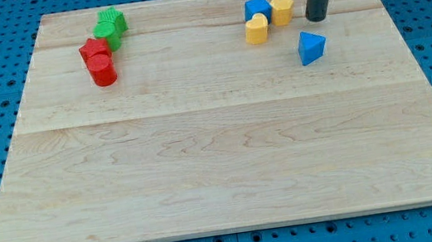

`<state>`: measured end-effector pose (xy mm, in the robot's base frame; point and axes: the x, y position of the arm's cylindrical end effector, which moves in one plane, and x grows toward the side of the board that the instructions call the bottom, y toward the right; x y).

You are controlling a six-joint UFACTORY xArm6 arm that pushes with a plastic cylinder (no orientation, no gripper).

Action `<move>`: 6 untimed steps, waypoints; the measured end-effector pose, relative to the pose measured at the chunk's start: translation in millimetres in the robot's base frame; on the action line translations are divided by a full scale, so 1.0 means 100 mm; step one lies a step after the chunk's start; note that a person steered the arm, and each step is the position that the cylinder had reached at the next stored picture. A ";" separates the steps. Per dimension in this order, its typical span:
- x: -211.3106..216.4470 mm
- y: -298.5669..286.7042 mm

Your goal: Slide the yellow heart towards the red circle

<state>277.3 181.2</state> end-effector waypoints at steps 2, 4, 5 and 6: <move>-0.38 -0.12; 0.33 -1.19; 0.52 -1.67; 0.58 -1.22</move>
